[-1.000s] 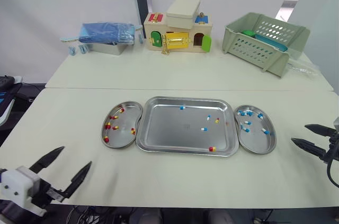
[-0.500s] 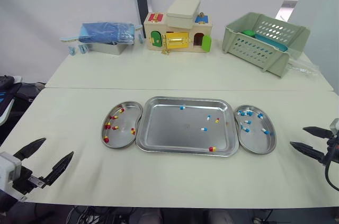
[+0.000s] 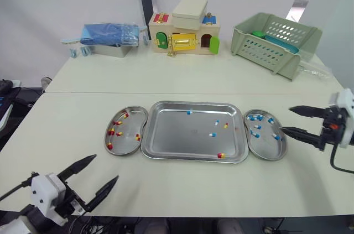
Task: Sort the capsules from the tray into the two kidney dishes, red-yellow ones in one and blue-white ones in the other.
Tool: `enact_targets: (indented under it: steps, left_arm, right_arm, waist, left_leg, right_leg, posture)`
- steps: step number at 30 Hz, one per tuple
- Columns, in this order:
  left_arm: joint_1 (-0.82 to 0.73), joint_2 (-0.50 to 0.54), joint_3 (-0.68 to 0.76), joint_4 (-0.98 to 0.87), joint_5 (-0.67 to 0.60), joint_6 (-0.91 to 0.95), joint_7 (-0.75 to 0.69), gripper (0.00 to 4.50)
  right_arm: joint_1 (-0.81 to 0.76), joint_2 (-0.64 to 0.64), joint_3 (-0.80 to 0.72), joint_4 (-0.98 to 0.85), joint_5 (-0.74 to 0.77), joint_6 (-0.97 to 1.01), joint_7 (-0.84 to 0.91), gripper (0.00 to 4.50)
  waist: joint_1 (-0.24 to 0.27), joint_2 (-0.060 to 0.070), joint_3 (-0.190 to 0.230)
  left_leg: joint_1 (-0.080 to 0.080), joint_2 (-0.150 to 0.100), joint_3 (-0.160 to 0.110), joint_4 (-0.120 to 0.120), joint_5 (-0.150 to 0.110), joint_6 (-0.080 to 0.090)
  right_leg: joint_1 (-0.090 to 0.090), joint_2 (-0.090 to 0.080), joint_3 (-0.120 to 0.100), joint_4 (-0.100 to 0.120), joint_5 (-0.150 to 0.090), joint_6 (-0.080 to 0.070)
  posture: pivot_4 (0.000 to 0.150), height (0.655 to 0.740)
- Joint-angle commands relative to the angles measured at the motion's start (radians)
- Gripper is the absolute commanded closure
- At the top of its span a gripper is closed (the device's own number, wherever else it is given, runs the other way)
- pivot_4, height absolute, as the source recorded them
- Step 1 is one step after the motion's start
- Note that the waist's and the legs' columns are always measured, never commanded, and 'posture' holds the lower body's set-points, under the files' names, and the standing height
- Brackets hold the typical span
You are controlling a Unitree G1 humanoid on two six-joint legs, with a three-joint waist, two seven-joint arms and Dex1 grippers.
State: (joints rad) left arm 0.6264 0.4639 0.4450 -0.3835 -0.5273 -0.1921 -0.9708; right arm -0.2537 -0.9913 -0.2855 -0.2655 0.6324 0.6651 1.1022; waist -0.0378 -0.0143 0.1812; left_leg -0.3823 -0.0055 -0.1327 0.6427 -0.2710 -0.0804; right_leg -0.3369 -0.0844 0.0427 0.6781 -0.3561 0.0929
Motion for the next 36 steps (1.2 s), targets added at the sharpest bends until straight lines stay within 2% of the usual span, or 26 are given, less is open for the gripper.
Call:
enact_targets:
  steps: [1, 4, 6, 10, 14, 19, 22, 25, 27, 36]
  left_arm:
    - [0.022, -0.034, -0.051, -0.038, 0.014, -0.06, -0.01, 0.0]
    - [0.028, -0.054, -0.085, -0.027, 0.024, -0.081, -0.01, 0.0]
    - [0.04, -0.067, -0.111, -0.024, 0.036, -0.102, -0.013, 0.0]
    - [0.038, -0.096, -0.149, -0.028, 0.053, -0.125, 0.019, 0.0]
    - [0.04, -0.124, -0.176, -0.032, 0.074, -0.146, 0.052, 0.0]
    - [0.07, -0.152, -0.192, -0.031, 0.09, -0.177, 0.087, 0.0]
    - [0.081, -0.16, -0.199, -0.038, 0.097, -0.186, 0.11, 0.0]
    - [0.094, -0.164, -0.217, -0.066, 0.106, -0.183, 0.135, 0.0]
    - [0.101, -0.162, -0.225, -0.073, 0.111, -0.186, 0.144, 0.0]
    - [0.119, -0.148, -0.243, -0.119, 0.12, -0.169, 0.192, 0.0]
  right_arm:
    - [-0.158, 0.076, 0.172, -0.107, 0.022, 0.093, -0.075, 0.01]
    - [-0.296, 0.175, 0.324, -0.073, -0.034, 0.095, -0.095, 0.01]
    - [-0.391, 0.237, 0.444, 0.016, -0.125, 0.044, -0.079, 0.01]
    - [-0.568, 0.377, 0.616, 0.302, -0.298, -0.082, -0.056, 0.01]
    - [-0.685, 0.495, 0.683, 0.566, -0.408, -0.204, -0.028, 0.01]
    - [-0.777, 0.608, 0.719, 0.81, -0.516, -0.347, -0.019, 0.01]
    - [-0.795, 0.641, 0.725, 0.88, -0.559, -0.398, 0.007, 0.01]
    - [-0.814, 0.674, 0.724, 0.957, -0.601, -0.443, 0.002, 0.57]
    - [-0.823, 0.69, 0.719, 0.995, -0.62, -0.462, 0.0, 1.21]
    - [-0.876, 0.753, 0.67, 1.157, -0.674, -0.528, -0.054, 1.21]
  waist:
    - [-0.001, 0.0, 0.0]
    - [0.001, -0.001, 0.001]
    - [0.003, -0.001, 0.001]
    - [0.002, -0.002, 0.001]
    - [0.001, -0.002, 0.001]
    - [-0.012, -0.001, 0.001]
    - [-0.017, -0.001, 0.001]
    - [-0.019, -0.001, 0.001]
    - [-0.02, -0.001, 0.001]
    - [-0.021, 0.0, 0.002]
  left_leg:
    - [0.0, 0.0, 0.0, 0.0, 0.0, 0.0]
    - [0.0, 0.0, -0.001, 0.0, 0.0, 0.0]
    - [-0.001, 0.0, -0.001, 0.0, 0.0, 0.0]
    - [-0.001, 0.0, -0.001, 0.0, 0.0, 0.0]
    - [-0.002, 0.0, -0.001, 0.0, 0.0, 0.0]
    - [-0.003, -0.001, -0.001, 0.0, 0.0, -0.001]
    - [-0.003, 0.0, -0.001, 0.0, 0.0, 0.0]
    - [-0.003, 0.0, -0.001, 0.0, 0.0, 0.0]
    - [-0.003, 0.0, -0.001, 0.0, 0.0, 0.0]
    - [-0.003, 0.0, 0.0, 0.0, 0.0, 0.0]
  right_leg:
    - [0.0, 0.0, 0.0, 0.0, 0.0, 0.0]
    - [-0.001, 0.0, 0.0, 0.0, 0.0, 0.0]
    - [-0.001, 0.0, 0.0, -0.001, 0.0, 0.0]
    - [-0.002, 0.0, -0.001, 0.0, 0.0, 0.0]
    - [-0.004, 0.0, -0.001, 0.0, 0.0, 0.0]
    - [-0.007, 0.0, 0.0, 0.001, 0.0, 0.0]
    - [-0.007, 0.0, 0.0, 0.002, 0.0, 0.0]
    - [-0.007, 0.0, 0.0, 0.002, 0.0, 0.0]
    - [-0.007, 0.0, 0.001, 0.002, 0.0, 0.0]
    - [-0.008, 0.0, 0.001, 0.003, 0.0, 0.0]
  posture:
    - [0.15, 0.74]
    - [0.15, 0.74]
    - [0.15, 0.74]
    - [0.15, 0.74]
    - [0.15, 0.74]
    - [0.15, 0.74]
    - [0.15, 0.74]
    - [0.15, 0.74]
    - [0.15, 0.74]
    - [0.15, 0.74]
